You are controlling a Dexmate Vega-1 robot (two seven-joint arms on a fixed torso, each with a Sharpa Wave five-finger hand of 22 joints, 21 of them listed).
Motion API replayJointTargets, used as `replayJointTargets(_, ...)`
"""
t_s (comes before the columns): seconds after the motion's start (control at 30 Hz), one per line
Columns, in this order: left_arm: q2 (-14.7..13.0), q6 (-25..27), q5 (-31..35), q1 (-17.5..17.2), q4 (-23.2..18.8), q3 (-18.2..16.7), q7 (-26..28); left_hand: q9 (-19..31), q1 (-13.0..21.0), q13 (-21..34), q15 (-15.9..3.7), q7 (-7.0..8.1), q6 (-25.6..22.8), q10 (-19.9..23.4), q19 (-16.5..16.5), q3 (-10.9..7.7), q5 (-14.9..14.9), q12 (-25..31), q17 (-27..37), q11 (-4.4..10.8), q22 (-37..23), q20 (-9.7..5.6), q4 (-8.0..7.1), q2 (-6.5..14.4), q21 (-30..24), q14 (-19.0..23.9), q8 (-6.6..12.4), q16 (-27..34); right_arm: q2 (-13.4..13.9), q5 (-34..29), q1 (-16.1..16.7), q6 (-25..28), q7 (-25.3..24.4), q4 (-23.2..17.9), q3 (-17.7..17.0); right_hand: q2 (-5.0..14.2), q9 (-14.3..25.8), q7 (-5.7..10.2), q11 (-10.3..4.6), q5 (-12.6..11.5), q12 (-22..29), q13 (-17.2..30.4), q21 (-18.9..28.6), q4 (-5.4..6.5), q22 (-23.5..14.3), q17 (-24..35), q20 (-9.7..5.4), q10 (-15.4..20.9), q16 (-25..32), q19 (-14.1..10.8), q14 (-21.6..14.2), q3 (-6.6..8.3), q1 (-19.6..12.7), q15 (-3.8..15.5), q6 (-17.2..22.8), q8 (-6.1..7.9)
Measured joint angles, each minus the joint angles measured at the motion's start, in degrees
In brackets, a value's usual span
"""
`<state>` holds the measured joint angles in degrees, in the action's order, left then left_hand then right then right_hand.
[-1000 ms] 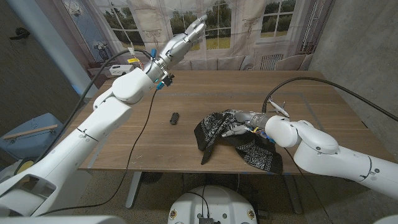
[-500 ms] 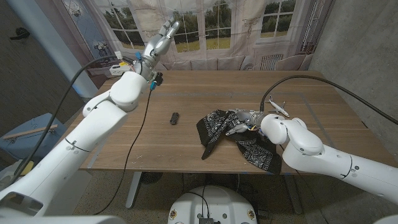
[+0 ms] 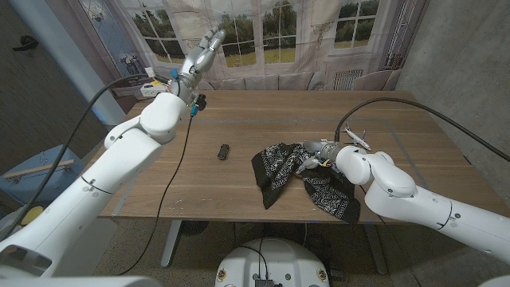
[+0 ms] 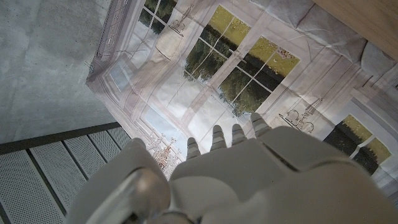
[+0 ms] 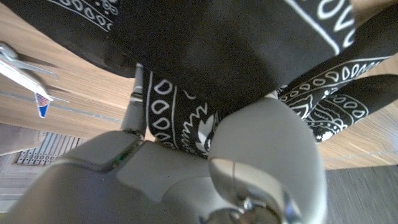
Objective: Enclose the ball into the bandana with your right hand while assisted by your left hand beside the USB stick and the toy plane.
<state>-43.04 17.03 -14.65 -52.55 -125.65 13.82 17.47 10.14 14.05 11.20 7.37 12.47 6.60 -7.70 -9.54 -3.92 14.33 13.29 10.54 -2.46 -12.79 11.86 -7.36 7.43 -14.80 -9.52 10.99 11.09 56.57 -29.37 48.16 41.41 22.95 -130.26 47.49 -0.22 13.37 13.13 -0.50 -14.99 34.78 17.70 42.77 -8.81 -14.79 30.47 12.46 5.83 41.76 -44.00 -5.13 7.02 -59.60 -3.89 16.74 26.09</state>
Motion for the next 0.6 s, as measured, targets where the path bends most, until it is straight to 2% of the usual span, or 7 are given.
replayJointTargets(0.1, -0.2, 0.0, -0.3, 0.5, 0.4, 0.5, -0.3, 0.0, 0.0, 0.0, 0.0, -0.29, 0.3, -0.3, 0.0, 0.0, 0.0, 0.0, 0.0, 0.1, 0.0, 0.0, 0.0, 0.0, 0.0, 0.0, 0.0, 0.0, 0.3, 3.3, 3.1, -5.0, -5.6, 1.2, -3.1, -1.37, 0.5, -0.08, 0.44, 1.4, 1.5, 1.2, 2.8, -0.24, 0.0, 2.7, 0.05, 2.9, 2.2, -1.8, 0.0, 2.3, -1.4, -0.01, 4.4, 1.07)
replayJointTargets(0.17, -0.2, -0.2, -0.5, 0.8, 0.6, 0.8, -0.4, 0.0, 0.0, 0.0, 0.0, -0.28, 0.3, -0.3, 0.0, 0.0, 0.0, 0.0, 0.0, 0.09, 0.0, 0.0, 0.0, 0.0, 0.0, 0.0, 0.0, 0.0, 0.3, 4.3, 3.3, -6.5, -7.3, 1.3, -3.3, -2.06, 0.8, 0.29, 0.41, 1.9, 2.0, 1.8, 4.1, -0.35, 0.0, 3.8, 0.11, 5.1, 2.4, -2.5, -0.7, 3.5, -2.1, -0.74, 7.3, 1.65)
replayJointTargets(0.23, -0.3, -0.3, -0.6, 1.0, 0.8, 1.1, -0.5, 0.0, 0.0, 0.0, -0.21, -0.29, 0.3, -0.3, 0.0, 0.0, 0.0, 0.0, 0.0, 0.1, 0.0, 0.0, 0.0, 0.0, 0.0, -0.2, 0.0, 0.0, 0.3, 7.0, 6.1, -10.7, -12.0, 2.7, -6.1, -2.63, 1.1, 0.45, -0.05, 2.3, 2.5, 2.3, 5.1, -0.52, -0.2, 4.4, -0.03, 7.2, 2.4, -2.9, -1.9, 4.42, -2.6, -1.94, 10.6, 1.76)
replayJointTargets(0.33, -0.5, -0.7, -0.7, 1.4, 1.0, 1.5, -0.7, 0.0, 0.0, 0.0, -0.31, 0.0, 0.6, -0.6, 0.0, 0.0, 0.0, -0.1, 0.0, -0.21, 0.0, 0.0, 0.0, 0.0, 0.4, -0.3, 0.0, -0.3, -0.4, 10.9, 8.8, -16.0, -17.5, 5.0, -9.1, -3.01, 1.6, 0.07, 0.38, 2.4, 2.8, 2.7, 5.8, -0.66, -0.4, 4.7, -0.38, 10.4, 2.4, -3.8, -4.6, 4.58, -3.0, -2.95, 12.4, 2.42)
replayJointTargets(0.47, -0.6, -1.0, -0.8, 1.7, 1.3, 1.9, -0.8, 0.0, -0.3, 0.0, -0.31, 0.0, 0.6, -0.8, 0.0, -0.24, 0.0, -0.5, 0.0, 0.05, 0.0, 0.0, -0.24, 0.3, 0.4, -0.3, -0.42, -0.3, -1.8, 16.8, 10.9, -23.7, -24.2, 8.0, -11.8, -3.29, 1.9, -0.47, 0.19, 2.8, 3.5, 3.4, 6.3, -0.87, -0.4, 5.0, -0.38, 10.6, 1.6, -3.8, -5.5, 4.84, -3.3, -3.87, 12.9, 3.11)
replayJointTargets(0.5, -0.6, -1.2, -0.9, 1.8, 1.3, 2.0, -0.9, 0.0, -0.3, 0.0, -0.31, 0.0, 0.6, -0.9, 0.0, -0.25, 0.0, -0.5, 0.0, 0.1, 0.0, 0.0, -0.24, 0.3, 0.4, -0.3, -0.42, -0.3, -3.7, 17.9, 12.2, -25.3, -25.4, 11.2, -13.9, -3.29, 2.0, -0.47, 0.19, 2.8, 3.6, 3.5, 6.4, -0.86, -0.3, 5.0, -0.38, 10.6, 1.4, -3.8, -5.5, 4.84, -3.3, -3.87, 12.9, 3.35)
replayJointTargets(0.6, -0.7, -1.4, -1.0, 1.9, 1.5, 2.2, -1.0, 0.0, -0.3, 0.0, -0.31, 0.0, 0.6, -0.9, 0.0, -0.24, 0.0, -0.5, 0.0, 0.1, 0.0, 0.0, -0.24, 0.3, 0.4, -0.3, -0.42, -0.3, -5.4, 20.6, 13.0, -29.9, -28.1, 14.1, -15.3, -3.29, 2.3, -0.47, 0.19, 2.8, 3.6, 3.9, 6.8, -0.96, -0.2, 5.2, -0.38, 10.6, 1.0, -3.8, -6.0, 4.96, -3.3, -4.16, 12.9, 3.83)
